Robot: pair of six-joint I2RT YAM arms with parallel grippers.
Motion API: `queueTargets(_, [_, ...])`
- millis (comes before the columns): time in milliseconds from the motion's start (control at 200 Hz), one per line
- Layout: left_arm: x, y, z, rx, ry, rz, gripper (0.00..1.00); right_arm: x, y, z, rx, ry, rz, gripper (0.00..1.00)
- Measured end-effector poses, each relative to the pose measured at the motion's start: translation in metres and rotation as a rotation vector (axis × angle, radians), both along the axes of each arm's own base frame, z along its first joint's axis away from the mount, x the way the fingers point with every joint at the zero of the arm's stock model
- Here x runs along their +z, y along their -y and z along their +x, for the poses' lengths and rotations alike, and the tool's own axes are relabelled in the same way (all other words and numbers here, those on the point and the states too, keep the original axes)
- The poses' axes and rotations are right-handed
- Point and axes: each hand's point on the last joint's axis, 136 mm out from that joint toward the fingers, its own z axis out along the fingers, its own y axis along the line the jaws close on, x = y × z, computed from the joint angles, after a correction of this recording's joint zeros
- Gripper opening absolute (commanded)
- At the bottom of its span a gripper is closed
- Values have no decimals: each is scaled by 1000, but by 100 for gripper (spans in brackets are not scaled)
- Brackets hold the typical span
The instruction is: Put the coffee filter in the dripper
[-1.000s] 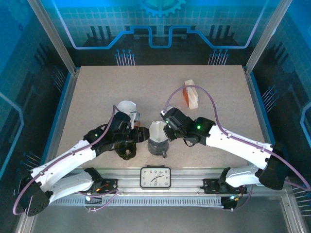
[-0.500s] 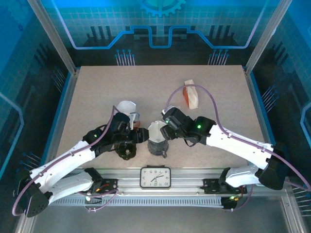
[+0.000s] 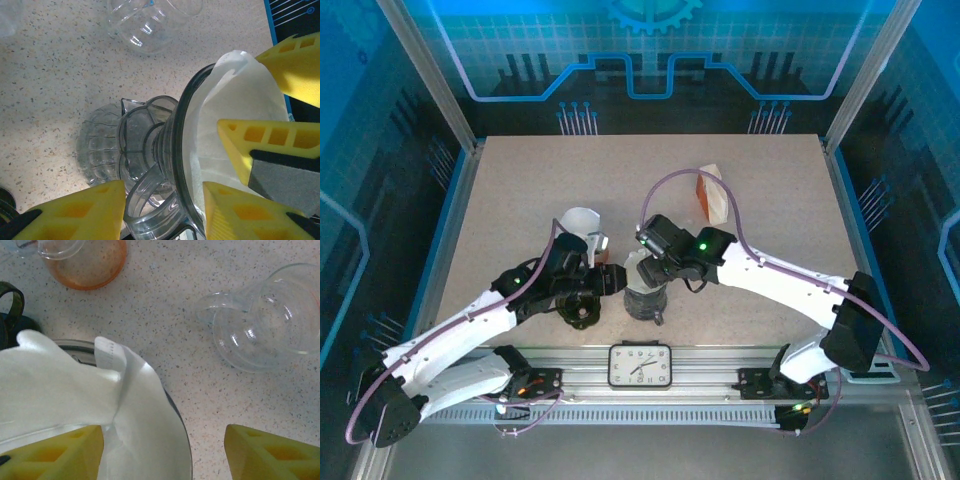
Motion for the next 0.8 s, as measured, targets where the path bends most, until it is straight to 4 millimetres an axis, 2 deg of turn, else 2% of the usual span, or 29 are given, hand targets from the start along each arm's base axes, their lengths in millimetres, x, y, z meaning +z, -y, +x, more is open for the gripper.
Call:
queueTargets(595, [0,0,1,0,4,-3,45,-32,2,7,-3,-67,-82,68])
queueTargets(800, [0,0,1,0,4,-3,45,-35,-1,8,2,-69,-78,68])
